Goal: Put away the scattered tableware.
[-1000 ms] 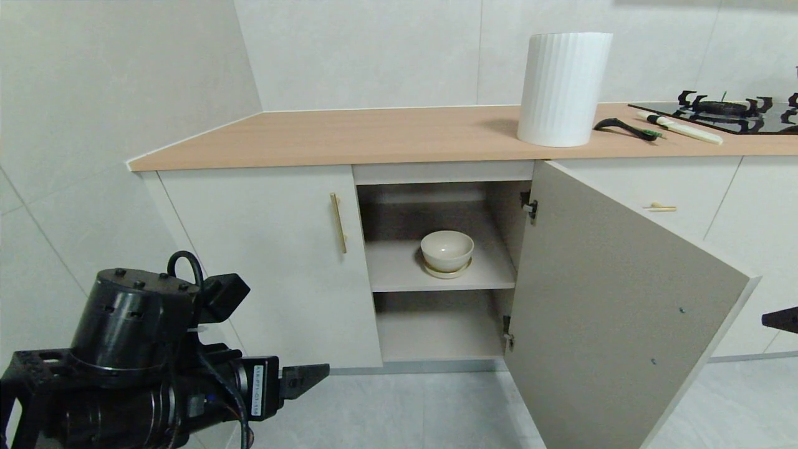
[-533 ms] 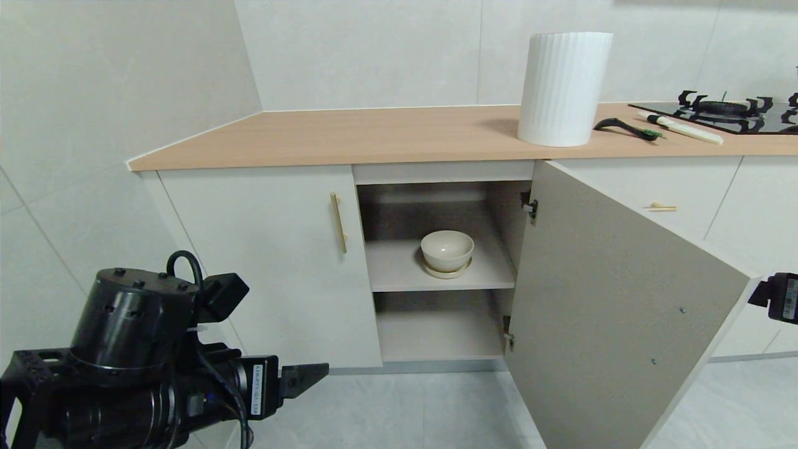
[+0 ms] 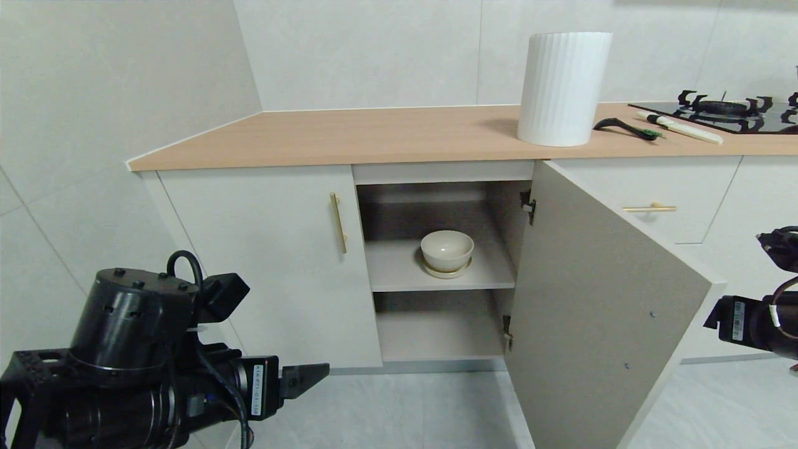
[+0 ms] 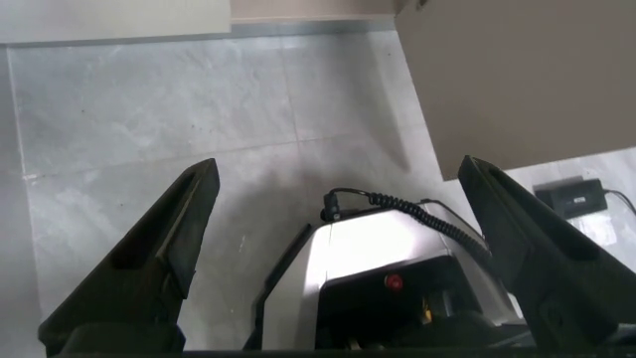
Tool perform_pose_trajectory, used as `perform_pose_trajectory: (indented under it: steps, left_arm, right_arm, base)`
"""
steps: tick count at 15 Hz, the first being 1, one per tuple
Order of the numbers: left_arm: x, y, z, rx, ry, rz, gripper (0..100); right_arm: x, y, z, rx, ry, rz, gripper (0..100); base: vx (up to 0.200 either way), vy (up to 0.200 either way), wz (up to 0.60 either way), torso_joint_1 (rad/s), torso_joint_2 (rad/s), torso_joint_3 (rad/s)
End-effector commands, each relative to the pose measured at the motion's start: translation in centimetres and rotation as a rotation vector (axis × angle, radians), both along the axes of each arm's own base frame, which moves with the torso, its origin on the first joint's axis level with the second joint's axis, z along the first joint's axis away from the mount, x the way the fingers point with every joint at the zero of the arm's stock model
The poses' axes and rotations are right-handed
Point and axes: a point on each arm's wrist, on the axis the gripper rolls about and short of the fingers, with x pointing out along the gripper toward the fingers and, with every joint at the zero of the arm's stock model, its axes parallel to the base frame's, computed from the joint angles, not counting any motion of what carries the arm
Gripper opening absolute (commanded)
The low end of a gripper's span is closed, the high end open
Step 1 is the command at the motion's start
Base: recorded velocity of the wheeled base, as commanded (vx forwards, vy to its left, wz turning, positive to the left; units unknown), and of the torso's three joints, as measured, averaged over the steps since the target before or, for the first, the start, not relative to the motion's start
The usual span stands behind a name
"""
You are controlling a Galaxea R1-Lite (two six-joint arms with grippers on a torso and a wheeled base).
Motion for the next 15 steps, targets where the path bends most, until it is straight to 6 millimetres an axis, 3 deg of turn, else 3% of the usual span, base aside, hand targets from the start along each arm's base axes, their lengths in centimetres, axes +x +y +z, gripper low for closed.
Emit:
perform_pose_trajectory:
  steps: [1,11,15]
  left_arm:
    - [0.0,0.0,0.0,-0.001,-0.001,0.001,100]
    - [-0.1,0.0,0.2,-0.004,-0.01,0.002,100]
    - [-0.3,0.2,0.6,-0.006,-0.033,0.009,100]
  right_arm:
    - [-0.2,0.9,-0.2,0.012,-0.005,0.037,100]
    - [-0.6,5.0,-0.7,0.076,-0.081,0.197,100]
    - [0.9,7.6,-1.6,0.086,-0.107,0.298,100]
  base:
    - [0.0,0.0,0.0,0.0,0.0,0.0]
    - [0.0,0.0,0.0,0.0,0.0,0.0]
    - [0.0,0.0,0.0,0.0,0.0,0.0]
